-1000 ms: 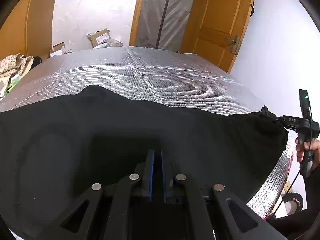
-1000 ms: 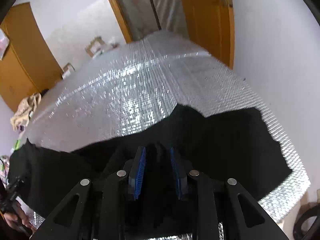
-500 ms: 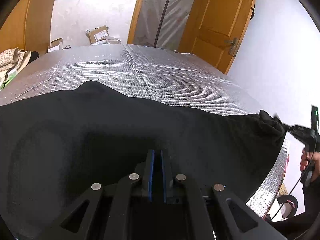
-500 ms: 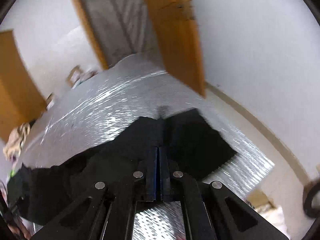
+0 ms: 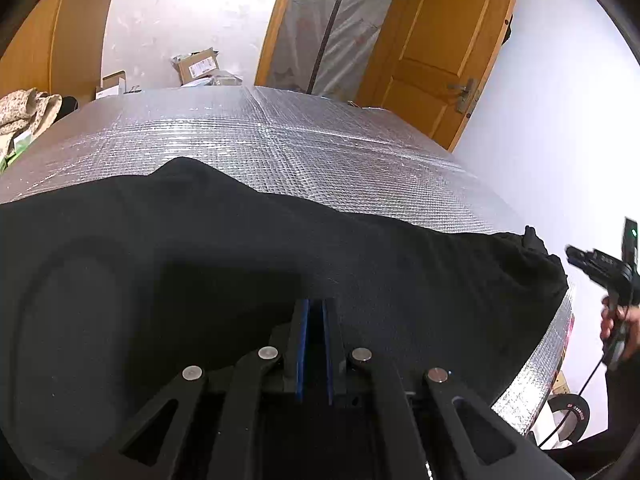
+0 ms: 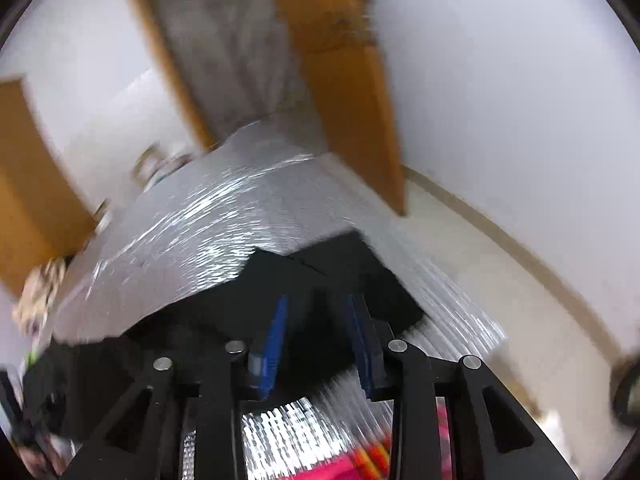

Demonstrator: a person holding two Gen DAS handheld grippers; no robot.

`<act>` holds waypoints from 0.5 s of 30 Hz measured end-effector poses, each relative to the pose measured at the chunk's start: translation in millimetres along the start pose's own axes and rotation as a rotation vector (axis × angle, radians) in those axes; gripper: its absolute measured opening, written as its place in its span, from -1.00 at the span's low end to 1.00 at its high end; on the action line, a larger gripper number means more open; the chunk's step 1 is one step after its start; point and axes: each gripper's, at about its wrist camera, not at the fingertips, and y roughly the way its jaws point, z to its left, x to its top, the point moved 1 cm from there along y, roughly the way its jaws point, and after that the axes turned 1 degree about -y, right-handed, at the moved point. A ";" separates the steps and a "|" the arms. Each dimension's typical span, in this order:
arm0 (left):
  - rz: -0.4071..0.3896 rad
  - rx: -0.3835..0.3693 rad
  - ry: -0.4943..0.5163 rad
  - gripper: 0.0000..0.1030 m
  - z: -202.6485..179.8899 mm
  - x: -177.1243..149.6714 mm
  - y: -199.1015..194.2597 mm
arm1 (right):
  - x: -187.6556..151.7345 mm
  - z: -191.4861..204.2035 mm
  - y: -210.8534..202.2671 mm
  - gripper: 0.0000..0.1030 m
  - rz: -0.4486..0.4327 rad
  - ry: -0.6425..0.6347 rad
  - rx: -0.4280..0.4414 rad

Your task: Fold clothes

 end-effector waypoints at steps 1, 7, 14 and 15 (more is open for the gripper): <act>-0.001 0.001 -0.001 -0.90 -0.1 -0.1 -0.1 | 5.3 6.3 8.6 -0.34 0.017 -0.058 0.012; -0.005 0.003 -0.006 -0.90 -3.2 -1.4 -0.2 | 22.2 21.2 49.5 -0.34 0.059 -0.276 0.063; -0.003 -0.001 -0.012 -0.89 -1.7 -1.1 -0.1 | 24.9 18.3 81.3 -0.34 0.140 -0.355 0.139; -0.003 -0.001 -0.013 -0.89 -1.4 -1.0 -0.1 | 25.9 17.1 83.5 -0.34 0.144 -0.359 0.146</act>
